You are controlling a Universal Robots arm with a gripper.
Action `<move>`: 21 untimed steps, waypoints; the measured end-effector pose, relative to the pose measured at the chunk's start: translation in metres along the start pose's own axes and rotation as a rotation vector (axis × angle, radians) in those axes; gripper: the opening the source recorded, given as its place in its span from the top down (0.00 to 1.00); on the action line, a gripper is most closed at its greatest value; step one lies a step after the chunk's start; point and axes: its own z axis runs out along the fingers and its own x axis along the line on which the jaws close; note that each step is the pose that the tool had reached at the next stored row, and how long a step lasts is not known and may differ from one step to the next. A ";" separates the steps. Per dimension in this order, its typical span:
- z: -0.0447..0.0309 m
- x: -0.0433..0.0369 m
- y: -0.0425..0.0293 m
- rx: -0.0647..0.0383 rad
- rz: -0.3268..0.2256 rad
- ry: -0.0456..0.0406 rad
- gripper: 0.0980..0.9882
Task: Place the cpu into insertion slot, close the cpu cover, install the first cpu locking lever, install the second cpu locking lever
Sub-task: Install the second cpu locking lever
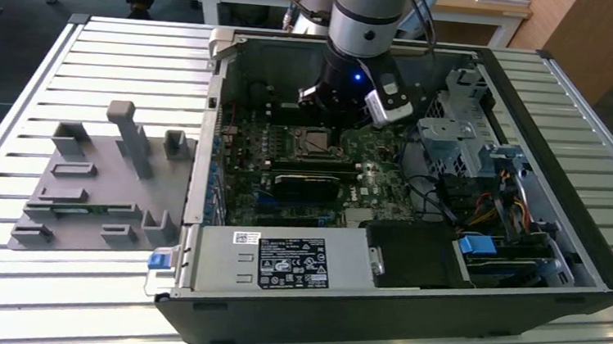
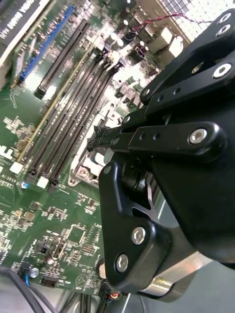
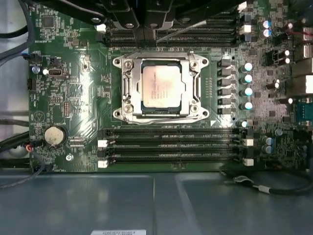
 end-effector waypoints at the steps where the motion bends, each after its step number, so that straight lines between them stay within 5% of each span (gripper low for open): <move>1: 0.0002 0.0000 -0.0014 0.000 0.000 -0.0002 0.99; 7: 0.0022 0.0014 -0.0057 0.000 -0.001 -0.0004 0.99; 21: 0.0045 0.0233 -0.0068 0.000 -0.002 -0.0002 0.99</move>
